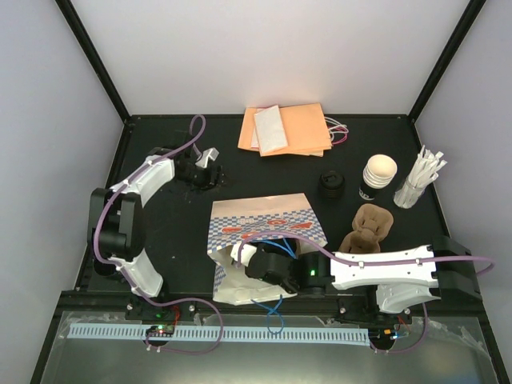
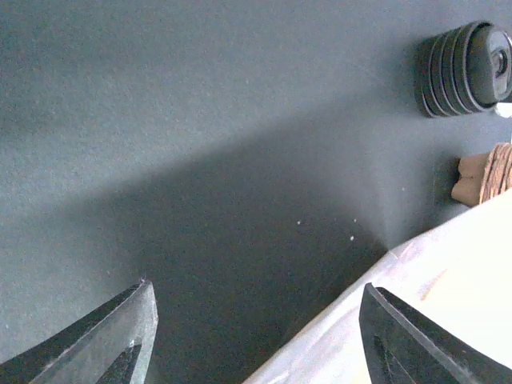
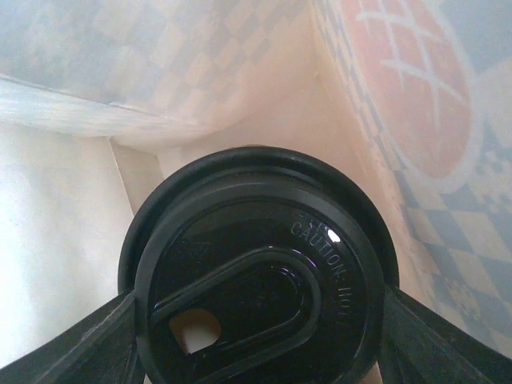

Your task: Pack the takeout coffee

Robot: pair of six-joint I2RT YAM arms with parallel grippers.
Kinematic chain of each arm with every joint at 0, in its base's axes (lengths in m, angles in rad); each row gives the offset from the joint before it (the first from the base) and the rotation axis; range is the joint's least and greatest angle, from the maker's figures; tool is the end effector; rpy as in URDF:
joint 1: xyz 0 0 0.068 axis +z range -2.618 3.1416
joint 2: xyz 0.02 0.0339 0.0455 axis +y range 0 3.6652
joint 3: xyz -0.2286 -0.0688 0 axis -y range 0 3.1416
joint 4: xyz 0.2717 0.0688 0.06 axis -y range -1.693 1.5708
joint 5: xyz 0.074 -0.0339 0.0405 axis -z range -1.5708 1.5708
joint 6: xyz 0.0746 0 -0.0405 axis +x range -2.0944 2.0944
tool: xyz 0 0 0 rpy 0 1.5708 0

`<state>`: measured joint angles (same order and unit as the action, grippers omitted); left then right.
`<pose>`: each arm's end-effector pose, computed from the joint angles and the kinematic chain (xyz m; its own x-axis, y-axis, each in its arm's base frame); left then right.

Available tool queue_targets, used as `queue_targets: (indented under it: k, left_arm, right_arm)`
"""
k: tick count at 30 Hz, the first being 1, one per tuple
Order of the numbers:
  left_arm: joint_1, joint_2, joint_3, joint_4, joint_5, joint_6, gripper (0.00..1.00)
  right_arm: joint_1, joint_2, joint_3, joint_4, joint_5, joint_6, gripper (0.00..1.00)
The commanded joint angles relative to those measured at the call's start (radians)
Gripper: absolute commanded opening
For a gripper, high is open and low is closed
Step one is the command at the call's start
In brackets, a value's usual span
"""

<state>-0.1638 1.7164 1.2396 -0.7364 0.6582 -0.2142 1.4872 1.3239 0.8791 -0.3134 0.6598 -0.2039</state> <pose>0.3563 -0.1051 0.1437 -0.9754 -0.0092 -0.2202 0.1360 0.7610 -0.6343 0.0733 0.3268 0.1810 0.0957 -0.7742 -0.6257 -0.7463 0.3602 -0.5598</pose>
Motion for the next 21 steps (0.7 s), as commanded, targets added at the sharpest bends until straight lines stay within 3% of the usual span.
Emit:
queue_targets:
  k: [1,21]
  left_arm:
    - [0.009,0.032,0.007,0.084,0.030,-0.049,0.70]
    - [0.009,0.128,-0.051,0.208,0.164,-0.101,0.58]
  right_arm:
    - [-0.013,0.002,-0.006,0.034,-0.031,0.005,0.52]
    - [-0.026,0.054,0.000,0.050,-0.041,-0.031,0.52]
